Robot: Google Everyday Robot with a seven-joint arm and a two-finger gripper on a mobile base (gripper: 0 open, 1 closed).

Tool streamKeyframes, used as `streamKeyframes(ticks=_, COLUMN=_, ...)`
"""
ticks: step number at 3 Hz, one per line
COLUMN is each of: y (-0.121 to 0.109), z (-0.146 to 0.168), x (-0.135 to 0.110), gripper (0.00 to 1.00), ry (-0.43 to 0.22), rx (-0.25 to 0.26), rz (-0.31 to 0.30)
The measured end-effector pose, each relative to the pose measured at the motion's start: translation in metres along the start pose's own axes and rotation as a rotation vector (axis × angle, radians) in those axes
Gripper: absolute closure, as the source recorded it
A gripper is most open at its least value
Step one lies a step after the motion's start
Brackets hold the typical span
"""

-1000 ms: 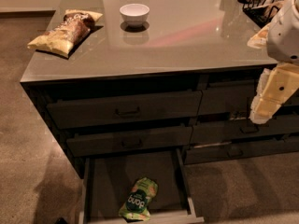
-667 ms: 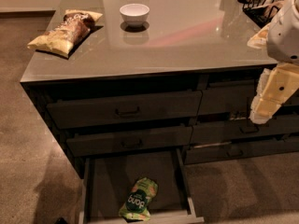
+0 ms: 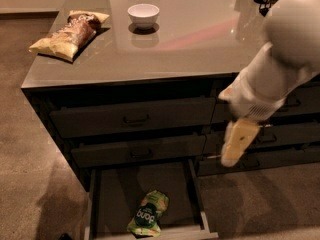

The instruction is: Pick green rice chip bag from bottom drawer and place on counter

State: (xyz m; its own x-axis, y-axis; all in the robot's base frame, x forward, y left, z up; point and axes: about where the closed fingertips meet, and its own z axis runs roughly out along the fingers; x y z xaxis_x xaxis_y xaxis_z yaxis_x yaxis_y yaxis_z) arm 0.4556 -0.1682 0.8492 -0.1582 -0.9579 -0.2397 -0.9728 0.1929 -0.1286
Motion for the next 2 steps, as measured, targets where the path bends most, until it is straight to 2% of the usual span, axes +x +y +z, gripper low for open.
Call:
streamKeyframes(ticks=1, y=0.0080, z=0.0285, x=-0.0001, gripper=0.00, ry=0.000, rx=-0.008, rz=-0.006)
streamKeyframes(ticks=2, y=0.0064, z=0.0301, x=0.0007, gripper=0.00, ry=0.007, rx=-0.020, rz=-0.005)
